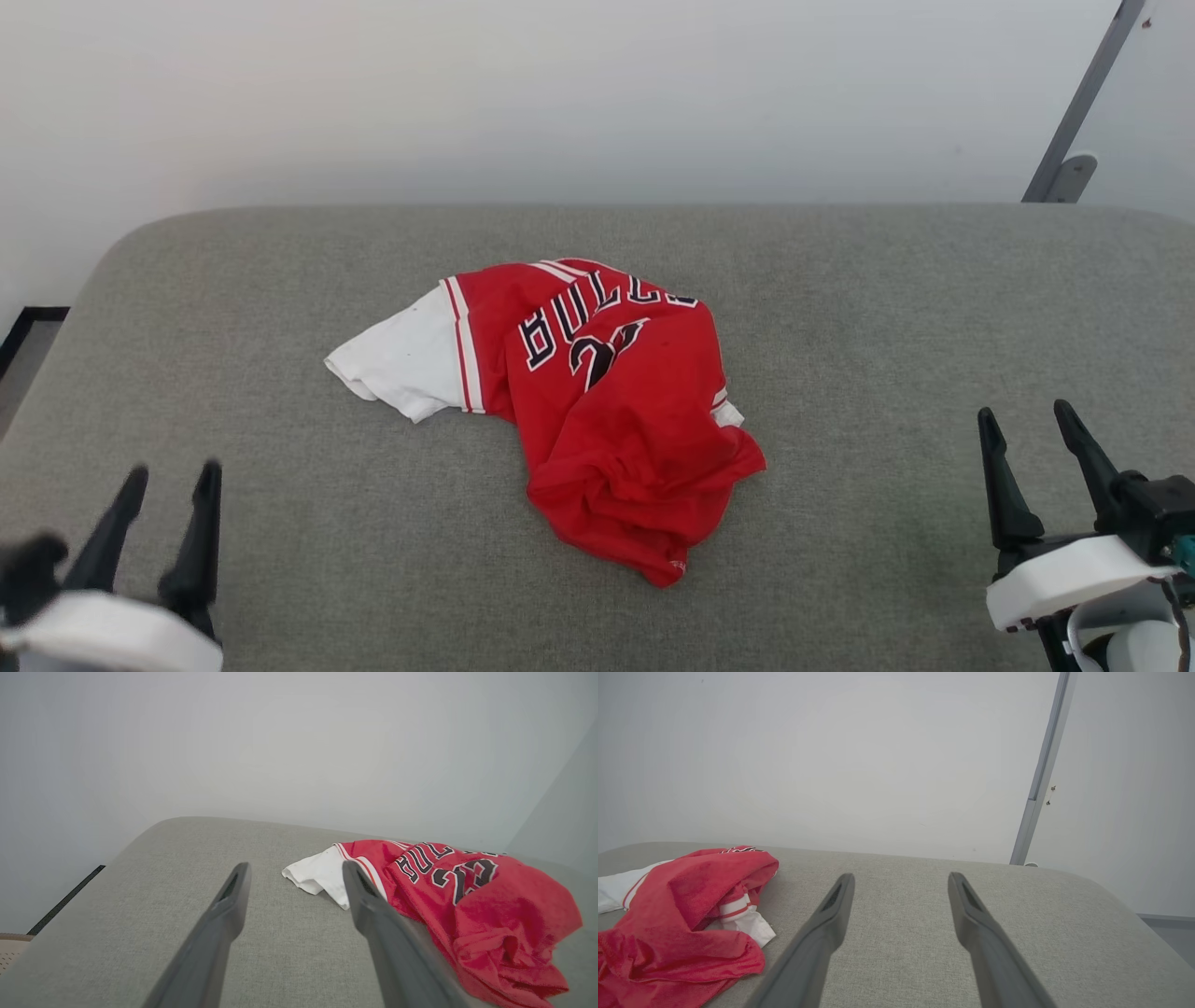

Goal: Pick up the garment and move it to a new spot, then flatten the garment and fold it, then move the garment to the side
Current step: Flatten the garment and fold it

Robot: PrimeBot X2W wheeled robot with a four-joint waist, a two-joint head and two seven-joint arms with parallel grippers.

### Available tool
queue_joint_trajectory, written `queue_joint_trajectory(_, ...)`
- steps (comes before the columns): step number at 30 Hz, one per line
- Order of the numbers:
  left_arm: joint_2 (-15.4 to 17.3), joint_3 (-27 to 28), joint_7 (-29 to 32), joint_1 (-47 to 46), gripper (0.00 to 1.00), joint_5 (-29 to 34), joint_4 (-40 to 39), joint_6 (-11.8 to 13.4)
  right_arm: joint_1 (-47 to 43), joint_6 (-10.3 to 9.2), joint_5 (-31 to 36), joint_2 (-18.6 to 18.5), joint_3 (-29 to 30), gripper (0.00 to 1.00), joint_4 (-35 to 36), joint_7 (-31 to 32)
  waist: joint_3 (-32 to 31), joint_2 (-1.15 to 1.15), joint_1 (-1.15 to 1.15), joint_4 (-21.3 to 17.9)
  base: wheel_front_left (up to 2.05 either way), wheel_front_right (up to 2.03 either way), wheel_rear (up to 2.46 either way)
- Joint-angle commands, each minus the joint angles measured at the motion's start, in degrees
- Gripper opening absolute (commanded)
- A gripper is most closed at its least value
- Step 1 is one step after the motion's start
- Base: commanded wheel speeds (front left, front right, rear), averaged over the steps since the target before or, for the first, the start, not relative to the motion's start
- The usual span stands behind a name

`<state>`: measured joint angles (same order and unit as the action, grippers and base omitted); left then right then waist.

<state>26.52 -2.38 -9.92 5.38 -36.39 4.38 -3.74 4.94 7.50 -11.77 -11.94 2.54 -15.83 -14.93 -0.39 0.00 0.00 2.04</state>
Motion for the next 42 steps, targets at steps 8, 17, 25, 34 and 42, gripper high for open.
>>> queue_joint_trajectory(8, 3.3, -4.1, 12.1, -15.0, 1.00, -3.2, 4.8, -2.0, 2.8, -0.02, -0.3, -0.5, -2.6, 1.00, 0.9, -0.3, 4.2, 0.00, 0.00, -1.5, 0.00, 0.00, 0.00)
queue_joint_trajectory(17, 6.0, -9.9, 26.4, -32.8, 1.00, -5.4, 14.6, -3.3, 8.2, -0.02, -0.1, -1.0, -6.1, 1.00, 2.0, -0.2, 12.6, 0.00, 0.00, -5.3, 0.00, 0.00, 0.00)
queue_joint_trajectory(25, 6.9, -14.4, 38.1, -43.4, 1.00, -5.1, 24.5, -3.3, 11.3, -0.02, 0.1, -0.6, -7.5, 1.00, 2.4, -0.3, 17.9, 0.00, 0.00, -8.2, 0.00, 0.00, 0.00)
queue_joint_trajectory(34, 4.8, -18.6, 49.8, -49.7, 1.00, -3.8, 35.8, -0.6, 13.0, -0.02, 0.7, -0.5, -7.4, 1.00, 3.4, -0.3, 22.3, 0.00, 0.00, -9.3, 0.00, 0.00, 0.00)
queue_joint_trajectory(42, 0.4, -19.9, 52.9, -53.3, 0.00, -5.2, 45.3, 0.0, 15.4, -0.01, 1.8, -0.3, -8.2, 1.00, 3.6, -0.3, 24.5, 0.00, 0.00, -8.9, 0.00, 0.00, 0.00)
